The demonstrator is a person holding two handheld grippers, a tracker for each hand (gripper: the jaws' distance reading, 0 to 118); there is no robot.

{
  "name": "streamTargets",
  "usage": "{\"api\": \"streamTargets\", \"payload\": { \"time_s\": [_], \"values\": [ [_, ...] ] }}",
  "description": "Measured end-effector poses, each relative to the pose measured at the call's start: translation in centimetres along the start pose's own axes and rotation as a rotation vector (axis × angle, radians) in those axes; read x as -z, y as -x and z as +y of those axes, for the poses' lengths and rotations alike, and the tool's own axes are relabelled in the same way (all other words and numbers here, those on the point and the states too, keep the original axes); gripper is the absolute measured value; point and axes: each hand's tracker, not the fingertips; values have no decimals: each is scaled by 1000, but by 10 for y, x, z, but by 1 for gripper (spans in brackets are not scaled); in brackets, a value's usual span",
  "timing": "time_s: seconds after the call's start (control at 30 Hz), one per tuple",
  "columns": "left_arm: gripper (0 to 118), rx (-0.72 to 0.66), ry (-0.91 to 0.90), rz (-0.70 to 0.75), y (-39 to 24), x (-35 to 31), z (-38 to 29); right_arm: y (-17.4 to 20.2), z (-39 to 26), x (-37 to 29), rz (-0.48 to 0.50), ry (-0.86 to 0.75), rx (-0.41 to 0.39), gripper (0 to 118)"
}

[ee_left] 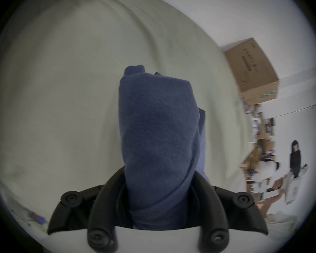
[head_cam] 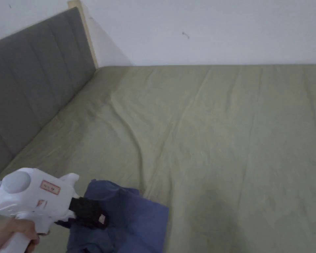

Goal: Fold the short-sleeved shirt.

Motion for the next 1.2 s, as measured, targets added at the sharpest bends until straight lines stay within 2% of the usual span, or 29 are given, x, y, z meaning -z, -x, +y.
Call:
{"api": "streamTargets", "payload": {
  "time_s": [0.03,0.1,0.17,0.2,0.23,0.27,0.37,0.4,0.6,0.63,0.67,0.7,0.77,0.8,0.9,1.0,1.07,1.17,1.2],
  "values": [
    [30,-10,-15,57,18,-11,7,8,5,1,-23,-3,-17,0],
    [30,-56,-36,194,47,-30,22,13,5,5,-18,10,4,0],
    [30,-2,-57,316,60,-39,31,17,4,12,-7,55,56,0],
    [31,62,-69,378,66,-43,36,19,3,15,4,82,73,0],
    [36,70,-104,407,71,-49,37,21,1,17,20,103,77,0],
    [44,68,-138,395,79,-49,40,24,-2,19,30,126,75,0],
    [106,46,-268,427,90,-57,41,27,-9,25,58,164,70,0],
    [118,53,-308,433,84,-59,31,28,-10,26,63,181,83,0],
    [118,-141,-339,306,65,-79,7,18,-14,24,110,223,84,0],
    [117,-140,-370,278,55,-81,-1,16,-14,23,114,223,87,0],
    [113,-108,-430,251,34,-86,-13,15,-13,21,112,223,94,0],
    [94,-71,-487,237,17,-88,-25,12,-12,19,109,222,100,0],
    [31,-22,-547,264,-22,-87,-46,6,-8,14,110,216,101,0],
    [7,20,-581,298,-35,-88,-53,4,-5,12,105,206,97,0],
    [0,155,-693,273,-105,-88,-89,-6,7,3,101,176,90,0],
    [0,165,-750,395,-161,-84,-110,-18,20,-7,106,152,90,0],
    [0,269,-847,360,-200,-84,-129,-24,28,-13,88,138,68,0],
    [0,345,-960,341,-252,-82,-158,-38,35,-24,80,120,75,0],
    [0,321,-989,348,-267,-80,-166,-43,38,-27,80,114,88,0]
  ]
}}
